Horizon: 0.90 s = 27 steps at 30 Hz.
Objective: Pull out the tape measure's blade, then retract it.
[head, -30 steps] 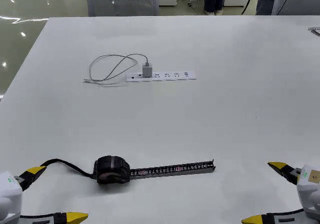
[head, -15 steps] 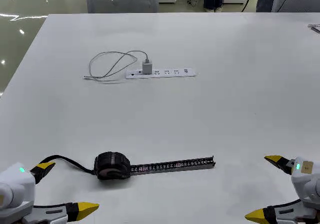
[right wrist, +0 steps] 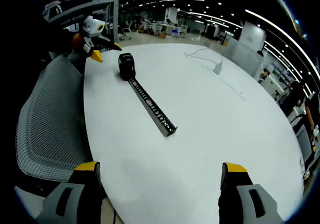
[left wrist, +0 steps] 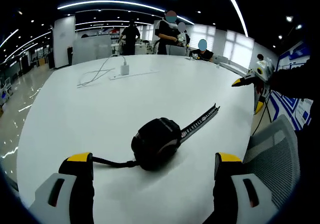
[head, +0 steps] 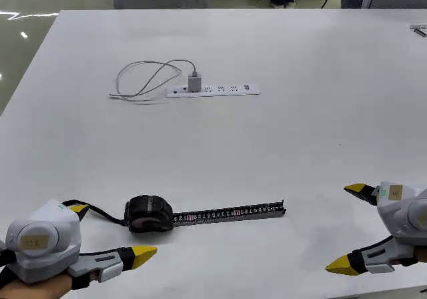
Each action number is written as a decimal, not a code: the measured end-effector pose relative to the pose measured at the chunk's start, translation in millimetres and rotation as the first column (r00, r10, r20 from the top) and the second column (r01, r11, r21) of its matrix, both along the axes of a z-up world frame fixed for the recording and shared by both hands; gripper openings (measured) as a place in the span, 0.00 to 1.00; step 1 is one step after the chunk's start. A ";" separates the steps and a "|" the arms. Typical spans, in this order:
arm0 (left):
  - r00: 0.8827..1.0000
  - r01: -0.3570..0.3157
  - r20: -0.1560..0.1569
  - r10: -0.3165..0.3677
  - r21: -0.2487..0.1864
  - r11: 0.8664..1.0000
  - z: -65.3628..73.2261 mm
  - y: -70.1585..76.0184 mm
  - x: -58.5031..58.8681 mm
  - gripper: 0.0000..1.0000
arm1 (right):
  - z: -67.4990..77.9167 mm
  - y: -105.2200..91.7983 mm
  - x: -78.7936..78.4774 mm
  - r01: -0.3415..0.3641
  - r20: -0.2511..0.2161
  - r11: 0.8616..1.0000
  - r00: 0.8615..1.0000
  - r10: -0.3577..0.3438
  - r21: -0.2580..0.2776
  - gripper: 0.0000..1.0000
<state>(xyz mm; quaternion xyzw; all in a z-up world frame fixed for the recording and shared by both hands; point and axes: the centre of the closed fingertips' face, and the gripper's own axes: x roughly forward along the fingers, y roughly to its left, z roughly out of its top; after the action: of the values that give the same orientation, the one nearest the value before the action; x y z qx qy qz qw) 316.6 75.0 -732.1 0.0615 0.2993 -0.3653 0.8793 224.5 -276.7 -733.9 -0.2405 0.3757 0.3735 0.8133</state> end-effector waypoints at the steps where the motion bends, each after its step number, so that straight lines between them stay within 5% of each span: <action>1: 1.000 -0.018 0.005 0.018 -0.008 1.000 1.2 -0.2 2.6 0.99 | 1.3 1.0 1.6 -0.004 -0.001 1.000 1.000 0.004 -0.003 0.99; 13: 0.994 -0.111 0.012 0.111 0.001 0.994 -3.0 -9.2 9.5 0.99 | 3.1 4.7 28.7 -0.086 -0.026 0.995 0.996 0.085 -0.050 0.99; 27: 0.978 -0.198 0.065 0.198 -0.004 0.980 -2.4 -30.3 21.5 0.99 | -13.2 13.0 50.1 -0.156 -0.082 0.985 0.985 0.150 -0.070 0.99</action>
<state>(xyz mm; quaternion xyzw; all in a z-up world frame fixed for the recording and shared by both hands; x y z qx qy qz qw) 338.1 44.6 -734.5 0.0446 0.2756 -0.2733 0.9205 274.6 -263.7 -747.1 -0.2853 0.4008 0.4290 0.7576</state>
